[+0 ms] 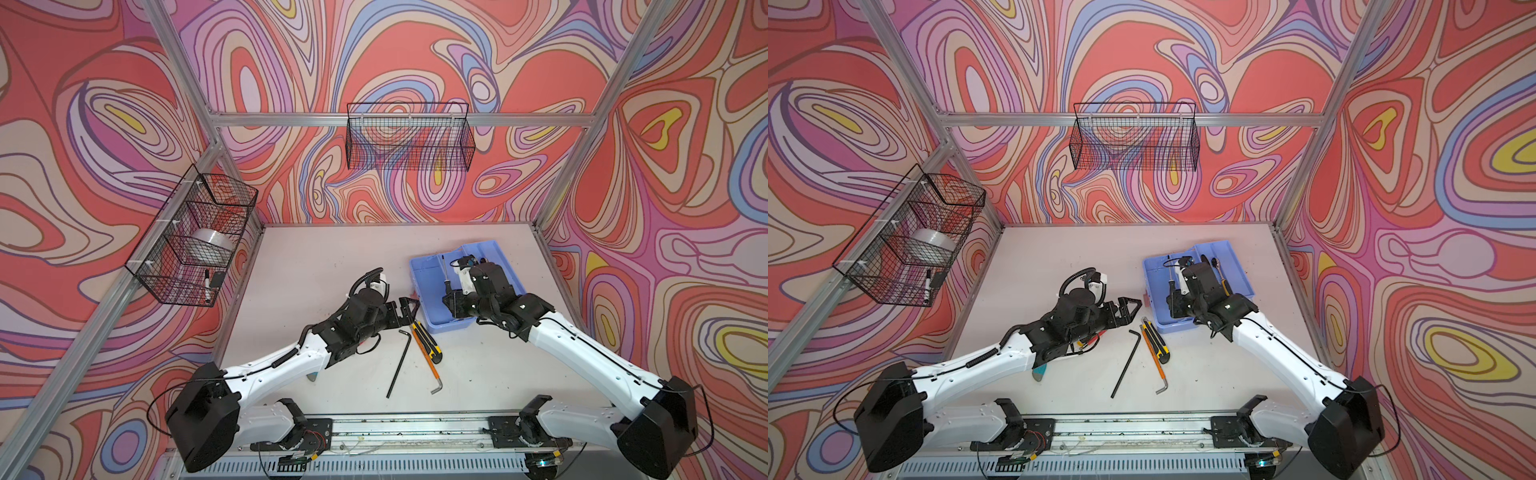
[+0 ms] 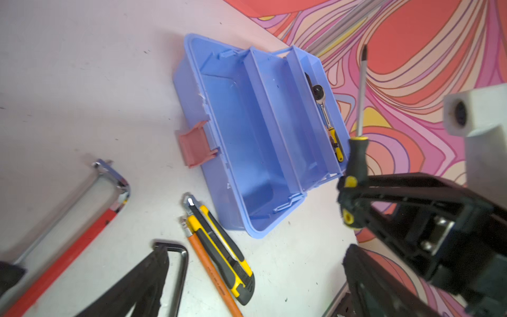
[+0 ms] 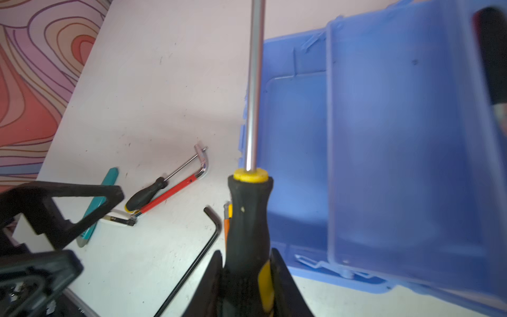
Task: Pack the tool kit
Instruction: 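Carry the yellow-black screwdriver with the right gripper into the upper tray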
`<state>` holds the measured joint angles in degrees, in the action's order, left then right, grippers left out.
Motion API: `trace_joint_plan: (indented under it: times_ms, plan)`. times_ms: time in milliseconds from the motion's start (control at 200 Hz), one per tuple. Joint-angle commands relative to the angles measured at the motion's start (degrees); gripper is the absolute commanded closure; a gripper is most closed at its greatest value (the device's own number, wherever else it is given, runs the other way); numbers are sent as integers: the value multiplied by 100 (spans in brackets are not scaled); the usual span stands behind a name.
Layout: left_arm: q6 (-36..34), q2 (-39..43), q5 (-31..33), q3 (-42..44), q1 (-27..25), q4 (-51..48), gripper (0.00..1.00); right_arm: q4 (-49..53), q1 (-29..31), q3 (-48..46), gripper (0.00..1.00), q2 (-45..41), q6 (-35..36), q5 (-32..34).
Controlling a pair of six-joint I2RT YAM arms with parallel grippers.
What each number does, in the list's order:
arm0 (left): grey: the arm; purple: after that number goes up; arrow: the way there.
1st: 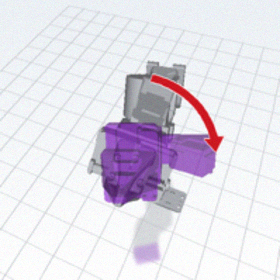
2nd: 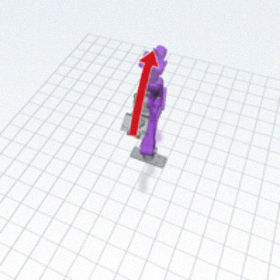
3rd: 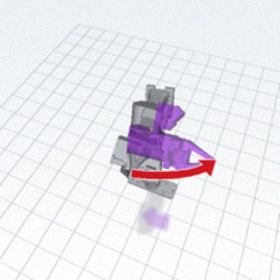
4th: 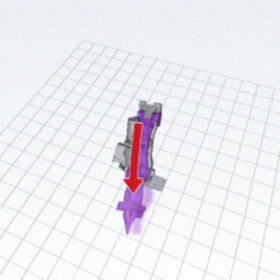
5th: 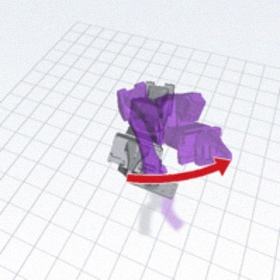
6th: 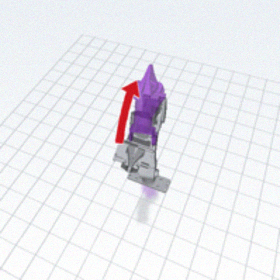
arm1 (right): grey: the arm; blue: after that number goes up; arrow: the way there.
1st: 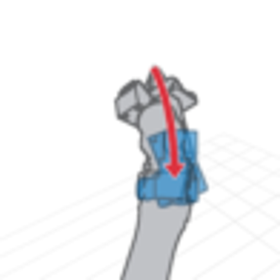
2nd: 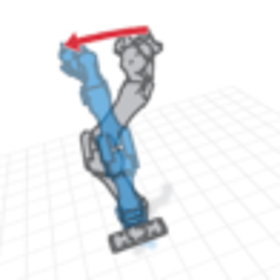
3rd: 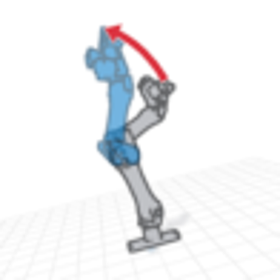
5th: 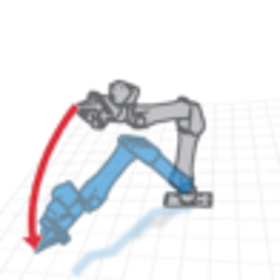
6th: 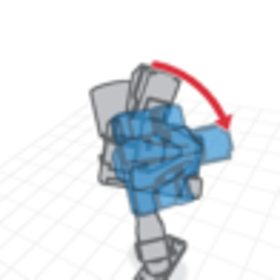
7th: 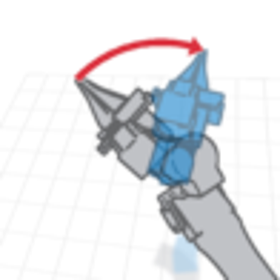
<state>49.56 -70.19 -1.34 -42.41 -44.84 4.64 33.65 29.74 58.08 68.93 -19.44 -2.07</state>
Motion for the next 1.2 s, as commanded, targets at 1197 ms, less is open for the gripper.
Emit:
trace_joint_plan:
  times_ms: [1197]
  plan:
    - [-1628,556,853,101,1258,-2988,0,471,-2347,1083,100,1853,3374,1861]
